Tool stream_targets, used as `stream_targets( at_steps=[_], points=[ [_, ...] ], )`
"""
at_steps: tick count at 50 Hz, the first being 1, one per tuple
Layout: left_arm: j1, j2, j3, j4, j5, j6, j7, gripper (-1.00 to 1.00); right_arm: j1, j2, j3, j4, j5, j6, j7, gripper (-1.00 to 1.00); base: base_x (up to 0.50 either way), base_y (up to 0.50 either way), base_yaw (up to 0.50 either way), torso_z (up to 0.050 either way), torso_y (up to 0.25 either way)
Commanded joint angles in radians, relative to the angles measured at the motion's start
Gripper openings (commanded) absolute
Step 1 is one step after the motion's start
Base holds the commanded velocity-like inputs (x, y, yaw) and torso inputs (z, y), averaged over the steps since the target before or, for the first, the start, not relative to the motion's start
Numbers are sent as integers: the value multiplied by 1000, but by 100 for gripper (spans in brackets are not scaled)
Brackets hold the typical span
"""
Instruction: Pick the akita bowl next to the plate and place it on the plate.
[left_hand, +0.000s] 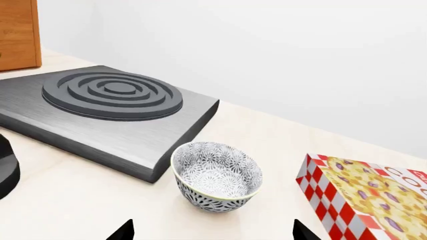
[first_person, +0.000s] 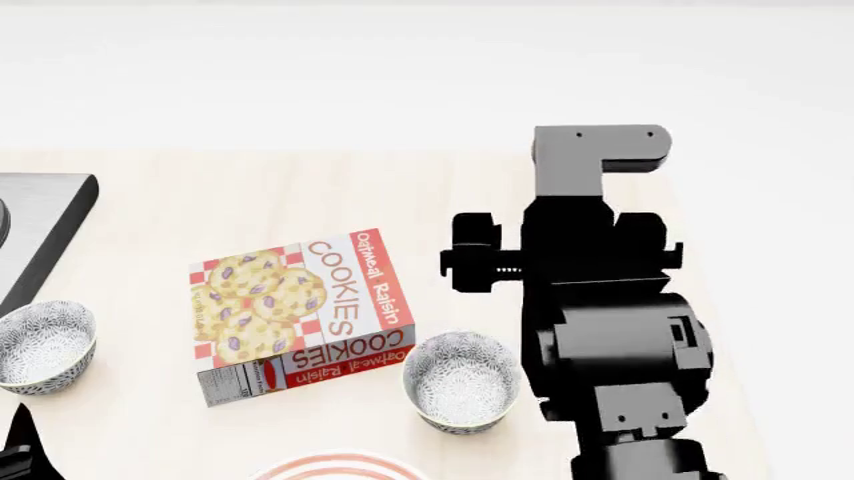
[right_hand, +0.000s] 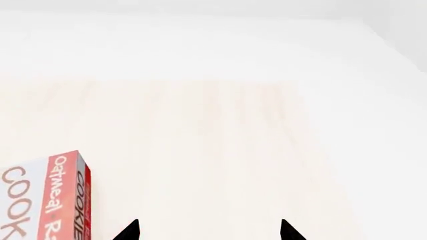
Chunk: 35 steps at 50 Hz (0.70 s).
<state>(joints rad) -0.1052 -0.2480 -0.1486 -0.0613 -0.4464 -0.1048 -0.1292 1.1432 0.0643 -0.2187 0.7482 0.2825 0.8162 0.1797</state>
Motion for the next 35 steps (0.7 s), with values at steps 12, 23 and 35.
stream_targets(
  at_steps=[12,23,35],
  points=[
    [6,-7,5,11,-11,-3,-7,100,208,-61,0,560,-5,-81,-112,100,0,0,0,0,0],
    [2,-7,10,-5,-10,9,-5,100,188,-63,26,560,3,-51,-126,100,0,0,0,0,0],
    [0,-9,11,-9,-15,11,-8,100,172,-64,8,560,17,-43,-115,100,0,0,0,0,0]
  ],
)
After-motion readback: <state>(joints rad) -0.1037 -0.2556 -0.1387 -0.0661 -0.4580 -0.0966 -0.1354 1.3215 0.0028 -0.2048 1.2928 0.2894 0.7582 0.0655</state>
